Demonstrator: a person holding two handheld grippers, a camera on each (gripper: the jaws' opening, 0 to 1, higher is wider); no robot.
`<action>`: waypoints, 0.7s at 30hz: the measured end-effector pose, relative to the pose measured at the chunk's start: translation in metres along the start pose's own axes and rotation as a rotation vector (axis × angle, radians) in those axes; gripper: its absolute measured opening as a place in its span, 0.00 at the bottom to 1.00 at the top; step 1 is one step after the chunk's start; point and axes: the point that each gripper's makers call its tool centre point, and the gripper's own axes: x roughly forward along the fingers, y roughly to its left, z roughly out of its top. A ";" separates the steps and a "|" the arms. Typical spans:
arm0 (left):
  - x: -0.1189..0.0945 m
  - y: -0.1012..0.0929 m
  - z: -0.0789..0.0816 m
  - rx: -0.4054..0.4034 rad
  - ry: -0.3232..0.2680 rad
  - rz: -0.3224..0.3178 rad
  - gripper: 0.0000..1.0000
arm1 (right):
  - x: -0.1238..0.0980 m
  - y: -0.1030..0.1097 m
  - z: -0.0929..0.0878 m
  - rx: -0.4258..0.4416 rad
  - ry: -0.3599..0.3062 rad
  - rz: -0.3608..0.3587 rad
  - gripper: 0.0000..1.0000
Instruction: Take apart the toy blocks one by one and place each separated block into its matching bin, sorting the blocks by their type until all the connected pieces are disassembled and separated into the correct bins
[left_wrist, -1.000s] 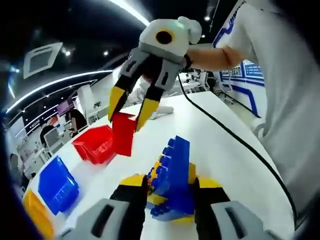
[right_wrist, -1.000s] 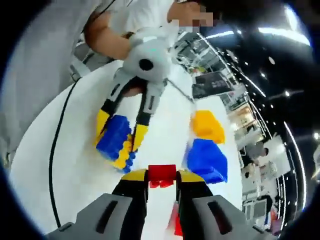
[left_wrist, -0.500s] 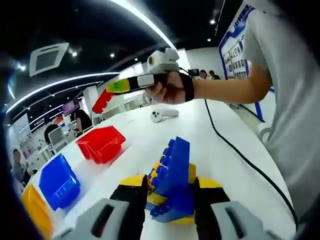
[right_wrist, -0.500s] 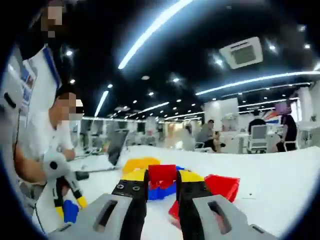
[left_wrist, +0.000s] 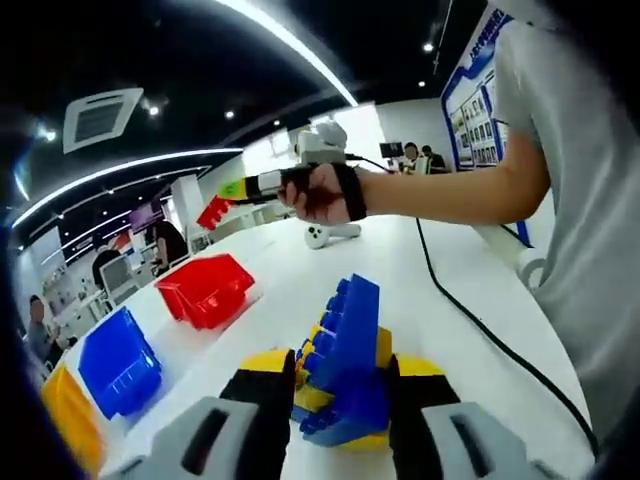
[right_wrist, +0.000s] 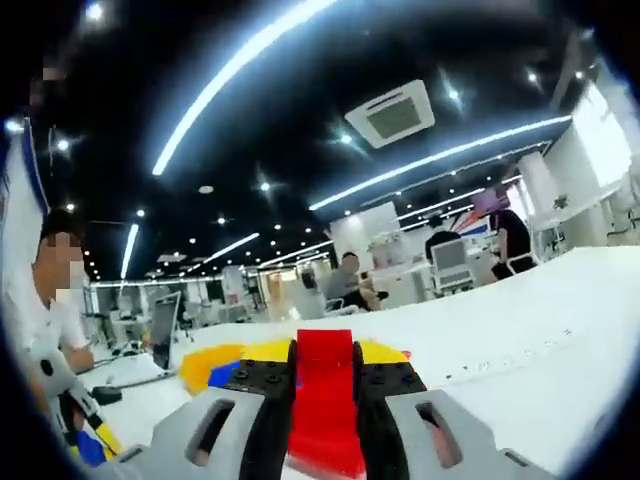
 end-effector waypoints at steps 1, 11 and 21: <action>0.000 0.000 0.000 0.000 -0.001 0.001 0.38 | 0.001 0.000 -0.001 -0.007 0.004 -0.002 0.23; 0.000 0.000 0.000 -0.002 -0.005 0.011 0.38 | 0.029 -0.006 -0.027 -0.122 0.107 -0.007 0.23; 0.001 0.000 0.001 -0.003 -0.008 0.021 0.38 | 0.041 -0.006 -0.046 -0.172 0.190 0.022 0.60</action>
